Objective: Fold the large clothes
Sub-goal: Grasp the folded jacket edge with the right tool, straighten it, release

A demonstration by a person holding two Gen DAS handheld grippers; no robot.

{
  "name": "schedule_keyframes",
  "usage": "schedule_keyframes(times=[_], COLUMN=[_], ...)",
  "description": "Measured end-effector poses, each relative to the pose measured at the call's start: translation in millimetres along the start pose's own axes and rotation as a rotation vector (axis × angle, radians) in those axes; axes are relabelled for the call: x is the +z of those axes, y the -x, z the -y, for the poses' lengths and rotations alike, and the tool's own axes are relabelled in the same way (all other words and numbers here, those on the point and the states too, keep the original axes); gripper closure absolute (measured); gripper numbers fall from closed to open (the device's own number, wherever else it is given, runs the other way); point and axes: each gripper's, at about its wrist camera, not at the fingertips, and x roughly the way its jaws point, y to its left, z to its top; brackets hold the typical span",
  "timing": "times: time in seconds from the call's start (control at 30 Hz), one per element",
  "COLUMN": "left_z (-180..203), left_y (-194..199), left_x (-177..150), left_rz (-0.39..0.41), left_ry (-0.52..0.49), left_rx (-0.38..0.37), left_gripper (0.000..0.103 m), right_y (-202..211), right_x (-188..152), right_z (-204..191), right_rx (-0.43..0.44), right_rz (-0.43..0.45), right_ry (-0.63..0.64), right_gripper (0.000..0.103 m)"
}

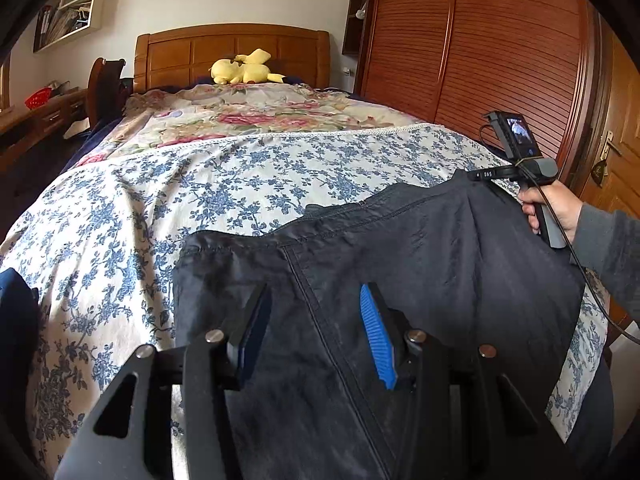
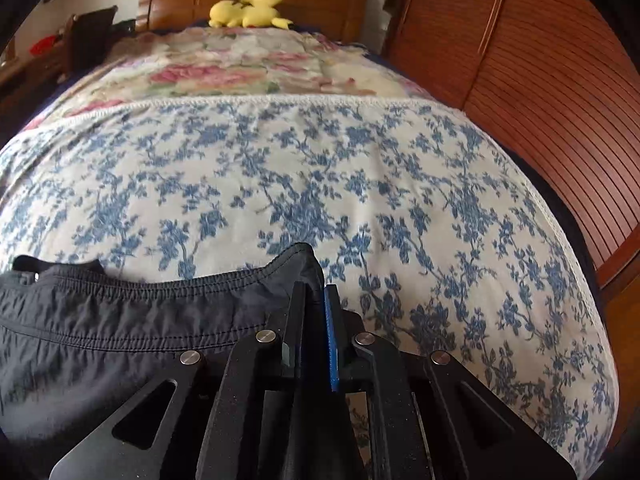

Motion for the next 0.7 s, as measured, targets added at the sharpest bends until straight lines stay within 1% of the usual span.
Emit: schedule_keyframes(times=[0.07, 0.1, 0.17, 0.23, 0.27, 0.3, 0.37, 0.5, 0.63, 0.7], left_z=[-1, -1, -1, 0, 1, 1, 4, 8, 13, 17], left_y=[1, 2, 4, 5, 7, 8, 10, 16, 23, 26], left_x=[-1, -1, 0, 0, 1, 1, 2, 3, 5, 7], left_rz=[0.0, 0.0, 0.003, 0.01, 0.014, 0.017, 0.022, 0.031, 0.047, 0.055], left_ry=[0.002, 0.002, 0.002, 0.002, 0.002, 0.0, -0.004, -0.013, -0.022, -0.028], left_rx=[0.002, 0.004, 0.006, 0.003, 0.002, 0.001, 0.0, -0.002, -0.006, -0.006], left_gripper=[0.058, 0.058, 0.058, 0.058, 0.058, 0.058, 0.058, 0.058, 0.058, 0.058], right_y=[5, 8, 21, 34, 38, 46, 60, 76, 96, 107], right_x=[-3, -4, -5, -9, -11, -16, -28, -64, -102, -114], right_z=[-1, -2, -3, -3, -4, -4, -5, -14, -17, -14], right_rx=[-0.006, 0.0, 0.011, 0.033, 0.048, 0.063, 0.1, 0.173, 0.234, 0.25], right_rz=[0.003, 0.008, 0.02, 0.03, 0.032, 0.036, 0.032, -0.016, -0.032, -0.027], right_ry=[0.003, 0.003, 0.014, 0.025, 0.026, 0.029, 0.041, 0.072, 0.081, 0.077], right_gripper=[0.097, 0.092, 0.088, 0.073, 0.06, 0.057, 0.056, 0.055, 0.055, 0.055])
